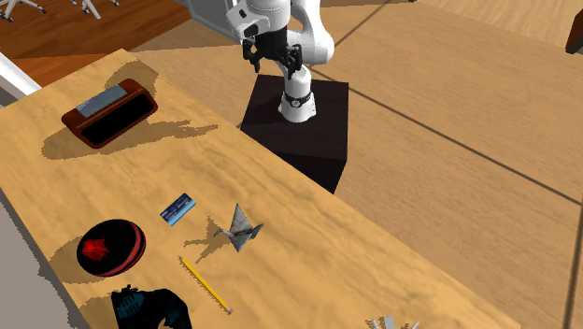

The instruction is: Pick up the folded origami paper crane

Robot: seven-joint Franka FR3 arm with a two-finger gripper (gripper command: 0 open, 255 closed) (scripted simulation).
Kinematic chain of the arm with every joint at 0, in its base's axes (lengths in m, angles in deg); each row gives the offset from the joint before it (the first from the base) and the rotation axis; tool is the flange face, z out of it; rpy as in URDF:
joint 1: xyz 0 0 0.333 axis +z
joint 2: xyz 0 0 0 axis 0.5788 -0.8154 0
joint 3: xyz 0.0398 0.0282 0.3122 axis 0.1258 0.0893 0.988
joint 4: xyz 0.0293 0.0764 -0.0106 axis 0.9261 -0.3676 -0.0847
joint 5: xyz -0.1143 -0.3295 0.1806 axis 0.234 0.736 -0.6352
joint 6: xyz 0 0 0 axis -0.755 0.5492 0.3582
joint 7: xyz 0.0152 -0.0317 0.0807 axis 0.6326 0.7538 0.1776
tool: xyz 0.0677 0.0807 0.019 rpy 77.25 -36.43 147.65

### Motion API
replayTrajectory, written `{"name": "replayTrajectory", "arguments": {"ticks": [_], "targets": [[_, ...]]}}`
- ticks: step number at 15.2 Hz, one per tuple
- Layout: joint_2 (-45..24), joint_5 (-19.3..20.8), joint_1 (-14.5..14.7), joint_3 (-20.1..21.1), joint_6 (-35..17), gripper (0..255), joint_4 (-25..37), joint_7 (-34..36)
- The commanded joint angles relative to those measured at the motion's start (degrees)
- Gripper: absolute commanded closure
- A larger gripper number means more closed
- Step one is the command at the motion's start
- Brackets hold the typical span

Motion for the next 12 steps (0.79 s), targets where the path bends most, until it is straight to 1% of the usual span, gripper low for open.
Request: {"name": "replayTrajectory", "arguments": {"ticks": [1,6,12], "targets": [[0.00,0.00,0.00,0.00,0.00,0,0.00,0.00],[-8.91,-1.66,-0.01,-0.05,-8.98,0,2.14,2.49],[-20.31,-3.53,0.02,-0.26,-18.08,0,7.16,4.82]]}}
